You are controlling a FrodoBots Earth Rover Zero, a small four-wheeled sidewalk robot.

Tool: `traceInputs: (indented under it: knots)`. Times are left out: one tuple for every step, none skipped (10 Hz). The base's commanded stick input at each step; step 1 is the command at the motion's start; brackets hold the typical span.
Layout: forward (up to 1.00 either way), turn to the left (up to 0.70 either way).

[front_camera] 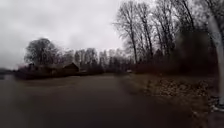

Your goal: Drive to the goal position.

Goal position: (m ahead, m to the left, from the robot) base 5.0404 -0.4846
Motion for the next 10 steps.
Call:
traceInputs:
  knots:
    - [1.0, 0.0]
    - [1.0, 0.0]
    - [1.0, 0.0]
    - [1.0, 0.0]
    - [1.0, 0.0]
    - [1.0, 0.0]
    - [1.0, 0.0]
    - [1.0, 0.0]
    - [1.0, 0.02]
    - [1.0, 0.12]
